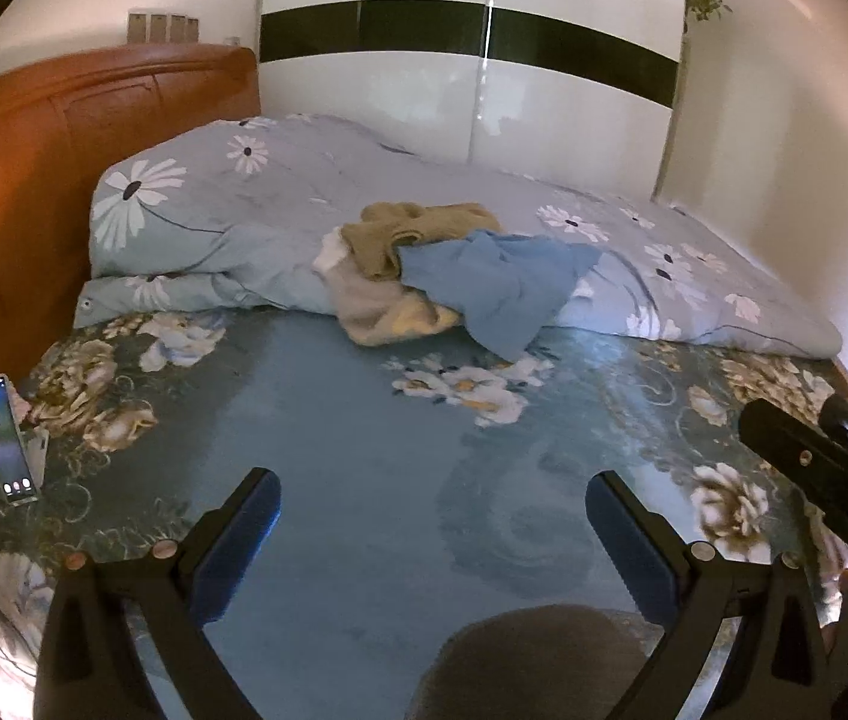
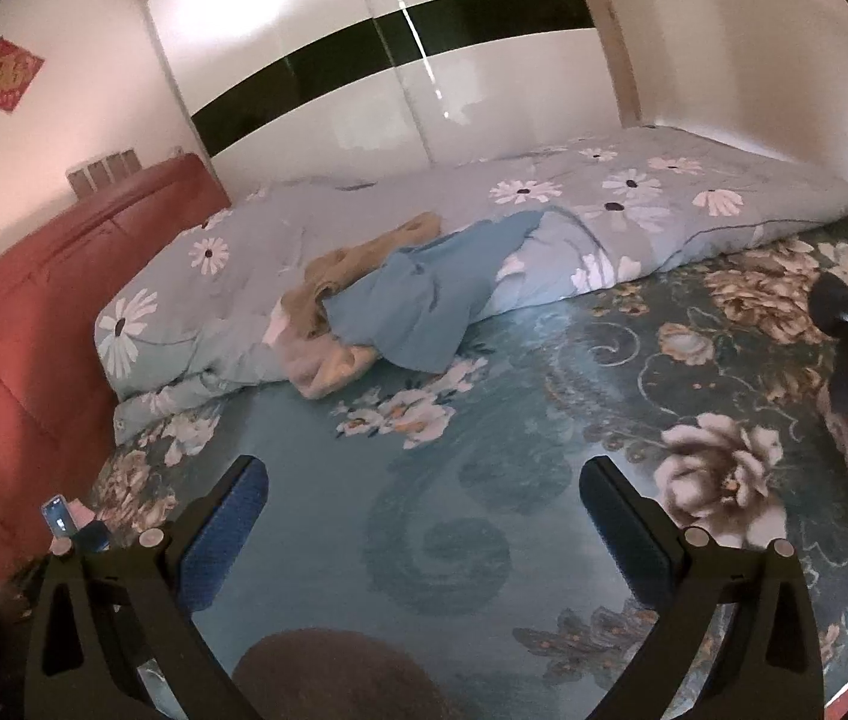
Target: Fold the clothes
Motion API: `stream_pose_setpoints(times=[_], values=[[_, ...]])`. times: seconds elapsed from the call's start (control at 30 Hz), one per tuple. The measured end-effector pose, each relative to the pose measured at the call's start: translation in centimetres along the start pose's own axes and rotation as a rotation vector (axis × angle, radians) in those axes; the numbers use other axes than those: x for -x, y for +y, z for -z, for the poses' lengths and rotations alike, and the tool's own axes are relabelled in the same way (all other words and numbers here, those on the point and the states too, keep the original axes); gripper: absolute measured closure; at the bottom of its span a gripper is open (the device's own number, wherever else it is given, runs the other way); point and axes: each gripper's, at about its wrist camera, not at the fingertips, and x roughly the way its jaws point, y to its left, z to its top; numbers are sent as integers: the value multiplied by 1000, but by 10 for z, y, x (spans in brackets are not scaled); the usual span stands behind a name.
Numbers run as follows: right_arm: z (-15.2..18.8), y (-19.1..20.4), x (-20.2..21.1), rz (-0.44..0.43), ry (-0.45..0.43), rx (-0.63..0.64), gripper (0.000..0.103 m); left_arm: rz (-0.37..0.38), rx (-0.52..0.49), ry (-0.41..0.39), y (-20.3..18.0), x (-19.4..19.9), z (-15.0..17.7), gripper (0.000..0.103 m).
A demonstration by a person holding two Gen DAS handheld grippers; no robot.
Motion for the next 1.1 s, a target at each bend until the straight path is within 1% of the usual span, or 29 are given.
stream_pose_setpoints(times=[0.1,0.17,0.23,0.27,0.4,0.57,0.7,0.77,0.9,1.03,1.1], values=[[2,-2,1,-8,8,4,0,-23,-28,-9,-2,-2,-4,0],[4,-17,11,-37,-22,-27,0,-36,-36,-16,-5,-4,-9,0],[5,-32,22,-50,-50,-47,0,-57,-64,-49,-27,5,-4,0],[8,-35,29,-45,-66,-50,0,-64,-51,-42,-32,8,-5,0],[-2,-49,28,-69,-57,-77,0,-107,-26,1,-44,25,-13,0],[-18,-57,30,-135,-63,-113,0,-233,-68,-24,-50,65,-21,0],[-24,-63,32,-182,-66,-119,0,-301,-100,-23,-54,85,-34,0],[-23,-64,32,-176,-61,-102,0,-306,-111,-37,-62,90,-40,0],[-25,-65,36,-134,-52,-72,0,-297,-132,-49,-82,91,-49,0],[-25,-66,42,-79,-54,-40,0,-248,-172,-44,-96,84,-51,0],[-25,-61,46,-29,-62,-7,0,-230,-195,-41,-98,78,-50,0]])
